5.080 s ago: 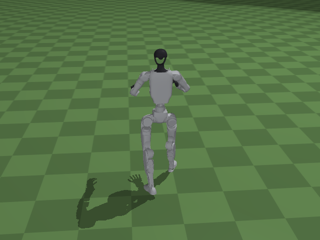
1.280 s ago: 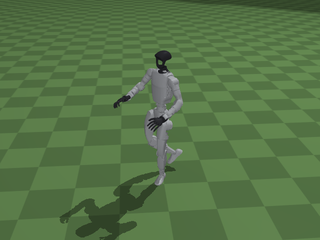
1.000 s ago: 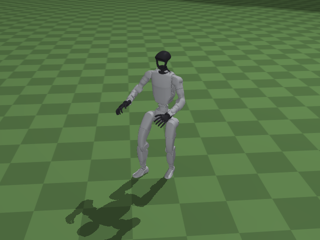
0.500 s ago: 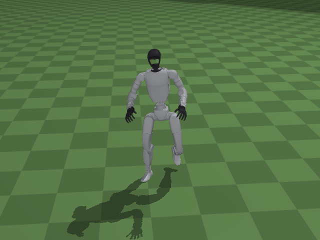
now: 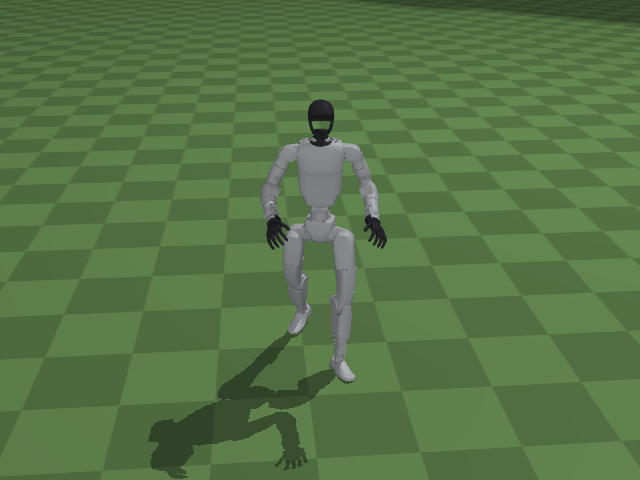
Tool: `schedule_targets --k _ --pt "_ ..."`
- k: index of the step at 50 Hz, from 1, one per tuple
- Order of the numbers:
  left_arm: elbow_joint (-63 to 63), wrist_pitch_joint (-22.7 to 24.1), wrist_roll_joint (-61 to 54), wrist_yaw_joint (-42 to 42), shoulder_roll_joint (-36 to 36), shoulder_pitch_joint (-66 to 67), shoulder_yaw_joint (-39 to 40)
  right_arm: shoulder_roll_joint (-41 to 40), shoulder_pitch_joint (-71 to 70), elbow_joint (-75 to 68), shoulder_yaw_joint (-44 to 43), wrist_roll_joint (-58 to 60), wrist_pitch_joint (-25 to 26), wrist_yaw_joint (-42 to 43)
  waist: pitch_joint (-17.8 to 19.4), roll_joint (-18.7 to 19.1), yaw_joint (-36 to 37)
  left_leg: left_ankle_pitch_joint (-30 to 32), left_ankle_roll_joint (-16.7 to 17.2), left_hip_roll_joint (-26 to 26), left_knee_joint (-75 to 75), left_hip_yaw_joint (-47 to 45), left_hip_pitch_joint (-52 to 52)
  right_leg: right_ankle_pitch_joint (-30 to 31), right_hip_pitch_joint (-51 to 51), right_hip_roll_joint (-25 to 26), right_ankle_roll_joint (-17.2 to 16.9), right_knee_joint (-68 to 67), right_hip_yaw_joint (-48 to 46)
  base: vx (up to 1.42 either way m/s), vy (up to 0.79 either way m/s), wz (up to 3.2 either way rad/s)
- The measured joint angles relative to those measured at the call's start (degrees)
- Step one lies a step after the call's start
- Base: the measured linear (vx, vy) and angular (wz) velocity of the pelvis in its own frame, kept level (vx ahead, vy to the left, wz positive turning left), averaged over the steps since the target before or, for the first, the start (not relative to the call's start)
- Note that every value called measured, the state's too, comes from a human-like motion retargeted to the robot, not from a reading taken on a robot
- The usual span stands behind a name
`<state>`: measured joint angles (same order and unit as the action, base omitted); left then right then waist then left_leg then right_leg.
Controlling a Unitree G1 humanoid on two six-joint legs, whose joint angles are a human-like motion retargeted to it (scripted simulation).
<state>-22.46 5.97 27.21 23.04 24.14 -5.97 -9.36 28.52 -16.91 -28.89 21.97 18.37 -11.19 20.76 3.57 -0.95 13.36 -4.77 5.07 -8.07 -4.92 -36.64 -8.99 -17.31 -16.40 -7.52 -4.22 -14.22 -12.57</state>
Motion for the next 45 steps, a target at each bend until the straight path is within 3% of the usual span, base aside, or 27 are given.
schedule_targets --k 7,12,16,19,25,28,30,35,37,42,45 --pt "-0.34 -0.20 1.05 -0.23 2.72 -2.08 -4.53 -1.53 5.59 0.42 -1.56 -1.92 -0.81 -0.93 -1.90 -0.57 -5.53 -8.92 -1.40 -0.42 -8.11 6.49 3.58 15.03 12.34 -3.28 3.48 -33.48 -1.21 0.62 0.24 0.66" --pt "0.13 -0.46 2.82 -0.57 4.15 -6.05 -9.46 -0.39 7.00 1.48 -1.41 -3.49 -1.62 -0.03 -1.32 0.51 -9.72 -11.40 -0.09 0.07 -9.39 11.54 6.10 9.94 23.57 -1.13 3.90 -44.28 0.73 0.50 0.15 0.86" --pt "0.05 -0.59 4.31 -0.76 3.85 -9.25 -11.80 1.01 6.31 1.54 -1.35 -3.35 -2.12 0.28 0.12 1.84 -12.60 -12.93 1.38 0.28 -9.40 14.48 8.76 4.35 28.23 -1.85 6.02 -37.63 -4.36 0.47 0.08 0.72" --pt "0.13 -0.99 4.73 -0.27 3.23 -11.00 -12.76 1.86 5.69 1.59 -1.66 -2.75 -1.80 0.39 1.11 1.93 -14.47 -13.74 2.22 1.65 -8.12 15.84 11.26 2.58 30.29 -0.89 5.41 -25.62 -6.30 0.47 0.03 0.64" --pt "0.12 -0.21 3.54 0.63 2.29 -12.83 -13.86 2.78 4.70 2.24 -1.71 -2.04 -0.98 0.94 3.00 -1.16 -18.83 -16.77 2.57 6.99 -8.29 19.19 16.56 10.89 29.25 0.51 -0.56 8.73 -6.55 0.52 -0.03 0.67" --pt "-0.08 -0.21 3.37 0.93 2.39 -13.46 -13.96 2.66 4.10 3.09 -2.06 -1.09 -0.15 1.30 3.81 -1.65 -20.00 -18.06 3.03 7.76 -7.77 19.67 20.23 11.91 28.80 1.16 -4.30 18.62 -10.42 0.59 -0.08 0.33" --pt "-0.20 -0.35 3.59 0.92 2.44 -13.49 -13.81 2.62 3.93 3.81 -2.50 -0.71 0.08 1.39 3.61 -1.29 -20.33 -18.38 3.14 7.58 -7.61 19.54 22.15 10.92 29.32 1.56 -5.44 19.22 -12.44 0.62 -0.10 0.14" --pt "-0.42 0.12 4.07 0.80 2.07 -10.99 -12.73 2.91 5.42 5.51 -3.84 -0.70 -0.84 0.89 0.50 -1.07 -20.58 -16.33 1.57 8.17 -10.67 20.48 25.10 15.62 26.05 1.21 -4.02 19.22 -9.90 0.70 -0.13 0.11" --pt "-0.70 0.89 4.82 0.80 1.75 -9.05 -11.98 2.70 6.63 5.93 -3.98 -0.20 -2.00 0.37 -1.18 -1.32 -20.00 -13.02 0.60 8.05 -15.21 20.19 24.72 12.54 26.46 -0.52 -5.30 13.65 -9.17 0.74 -0.18 -0.10" --pt "0.31 0.76 3.92 0.91 1.58 -4.83 -9.97 3.41 8.12 6.87 -3.75 0.23 -2.10 -0.49 -3.50 -0.71 -17.48 -0.77 -2.72 2.55 -41.47 17.78 14.38 5.09 24.09 -1.09 -2.66 7.01 -6.89 0.69 -0.19 -0.22" --pt "1.51 0.78 2.73 1.40 2.19 -3.80 -9.18 3.83 7.76 7.39 -3.42 0.03 -1.79 -0.50 -3.28 -0.61 -14.87 -0.28 -5.56 -0.49 -55.36 17.44 6.47 2.37 22.22 -0.49 -2.35 5.25 -5.00 0.59 -0.16 -0.49"
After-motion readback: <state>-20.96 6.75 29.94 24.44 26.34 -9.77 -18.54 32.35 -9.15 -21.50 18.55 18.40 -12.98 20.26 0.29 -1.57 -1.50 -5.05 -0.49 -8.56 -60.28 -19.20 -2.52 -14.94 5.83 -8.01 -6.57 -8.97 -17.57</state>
